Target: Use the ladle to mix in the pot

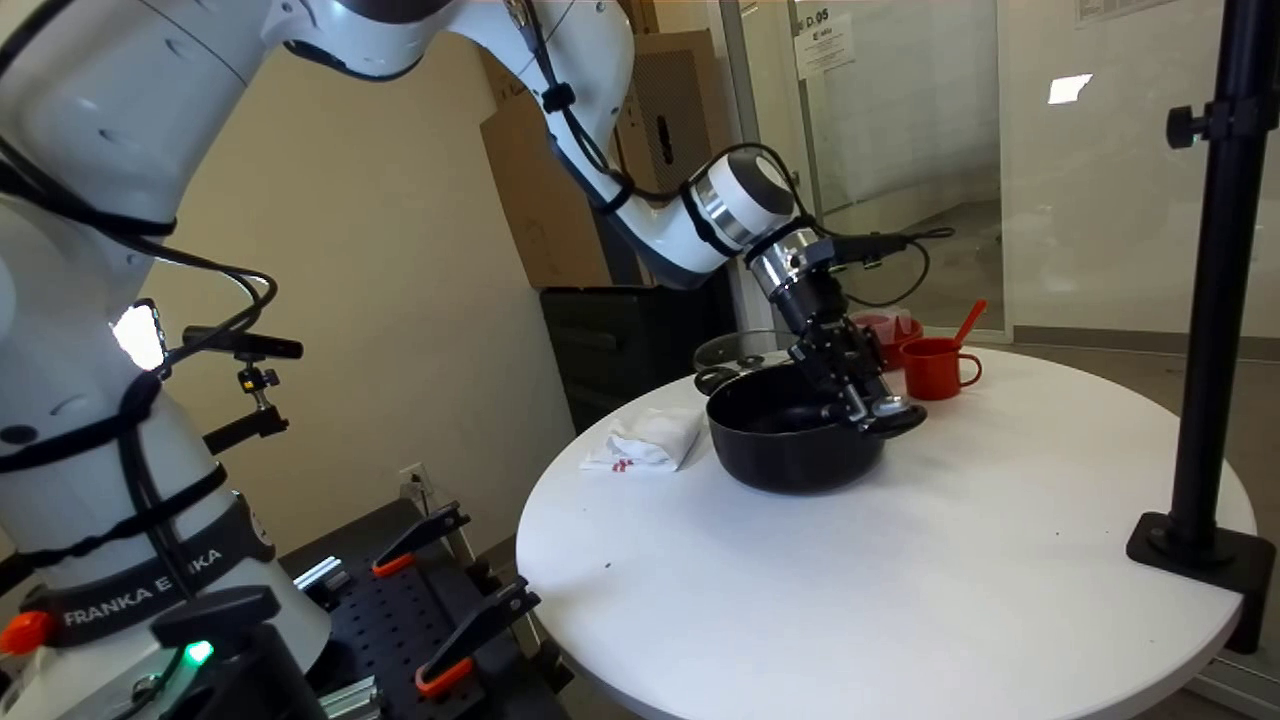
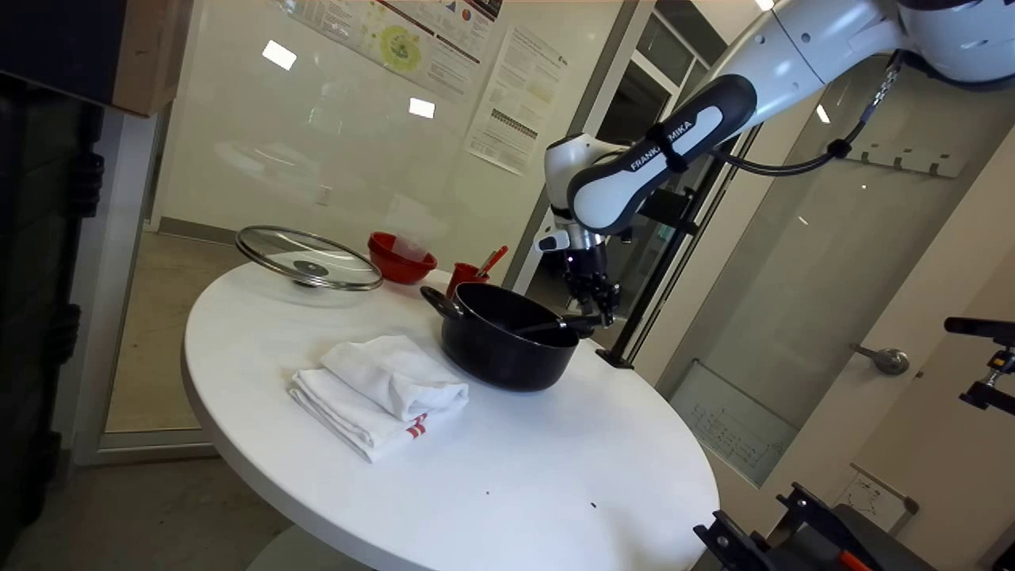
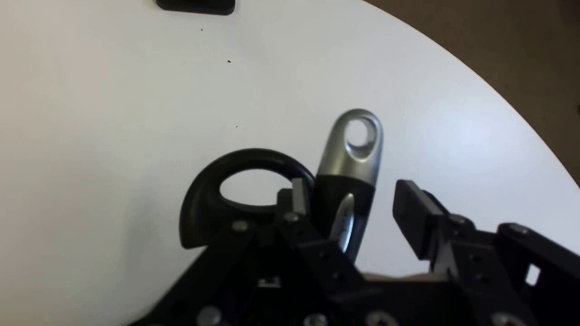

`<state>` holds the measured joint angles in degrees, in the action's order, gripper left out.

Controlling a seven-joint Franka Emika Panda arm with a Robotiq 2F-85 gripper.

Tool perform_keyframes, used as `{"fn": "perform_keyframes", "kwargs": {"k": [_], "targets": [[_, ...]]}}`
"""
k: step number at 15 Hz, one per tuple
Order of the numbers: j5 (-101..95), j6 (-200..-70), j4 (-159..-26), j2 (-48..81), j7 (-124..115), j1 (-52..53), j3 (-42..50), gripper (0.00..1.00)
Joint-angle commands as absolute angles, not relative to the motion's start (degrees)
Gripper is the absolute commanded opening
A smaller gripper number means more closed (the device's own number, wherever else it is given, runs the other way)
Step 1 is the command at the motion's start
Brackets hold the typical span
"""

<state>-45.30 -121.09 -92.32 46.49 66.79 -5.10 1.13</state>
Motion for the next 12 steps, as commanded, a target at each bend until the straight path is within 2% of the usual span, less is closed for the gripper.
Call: {"fn": "perform_keyframes", "kwargs": {"k": [1,3,12], "targets": [[-44.3,-120.6,-93.1,45.6,68.2,-5.3,1.0,0.23],[-44.1,-120.5,-93.3,45.0,68.2,-5.3,0.9,0.09],[-44.1,-116.9,-94.5,38.7,63.2,-2.4,2.0,0.08]]}}
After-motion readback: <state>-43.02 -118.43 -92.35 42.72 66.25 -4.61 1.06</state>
